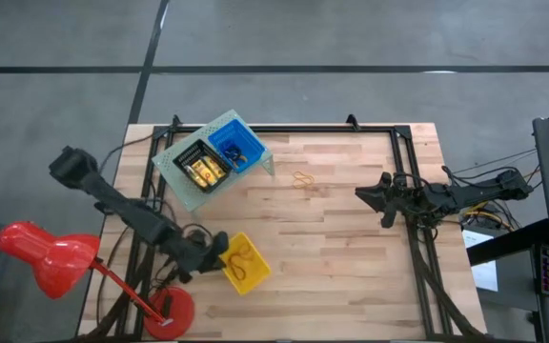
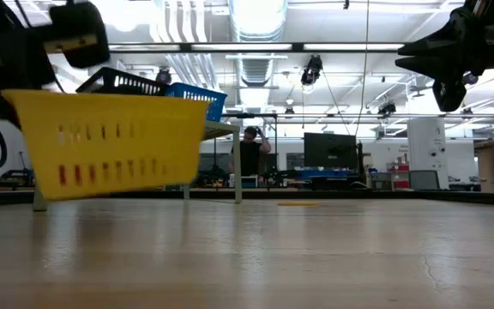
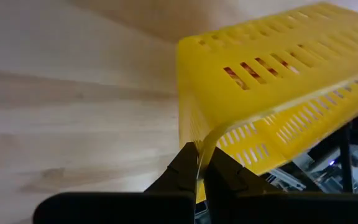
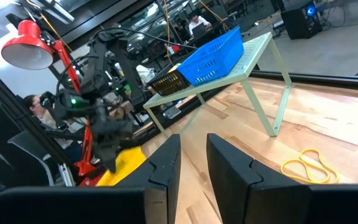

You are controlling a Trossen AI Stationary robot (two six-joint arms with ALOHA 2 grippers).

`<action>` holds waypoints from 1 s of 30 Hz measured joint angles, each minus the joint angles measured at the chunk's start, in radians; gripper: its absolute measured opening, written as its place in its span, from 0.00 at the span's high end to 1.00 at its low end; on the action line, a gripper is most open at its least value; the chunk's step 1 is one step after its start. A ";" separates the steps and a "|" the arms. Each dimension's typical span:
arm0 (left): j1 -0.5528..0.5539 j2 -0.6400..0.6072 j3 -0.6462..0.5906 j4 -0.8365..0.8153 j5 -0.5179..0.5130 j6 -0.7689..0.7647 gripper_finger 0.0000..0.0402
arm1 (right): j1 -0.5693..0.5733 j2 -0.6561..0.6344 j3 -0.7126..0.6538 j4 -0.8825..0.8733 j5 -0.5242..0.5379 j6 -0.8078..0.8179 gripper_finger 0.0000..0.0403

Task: Pick & Place Office Desk Supplies
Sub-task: Put the yellow basket on the shelf

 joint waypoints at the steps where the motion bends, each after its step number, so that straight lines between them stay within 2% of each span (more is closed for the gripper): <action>1: 0.005 0.031 0.000 0.038 0.020 -0.017 0.97 | 0.000 0.000 0.000 0.000 0.000 0.000 0.81; 4: 0.019 0.104 0.001 0.111 0.057 -0.063 0.97 | 0.000 0.000 0.000 0.000 0.000 0.000 0.80; 7: 0.037 0.134 0.001 0.114 0.058 -0.101 0.97 | 0.000 0.000 0.000 0.000 0.000 0.000 0.81; 14: 0.091 0.134 0.000 0.081 0.019 -0.152 0.97 | 0.000 0.000 0.000 0.000 0.000 0.000 0.83; 21: 0.119 0.134 0.000 0.054 0.018 -0.176 0.96 | 0.000 0.000 0.000 0.000 0.000 0.000 0.81; 24: 0.119 0.134 0.000 0.041 0.016 -0.176 0.93 | 0.000 0.000 0.000 0.000 0.000 0.000 0.80; 30: 0.119 0.134 0.000 0.015 0.031 -0.174 0.79 | 0.000 0.000 0.000 0.000 0.000 0.000 0.80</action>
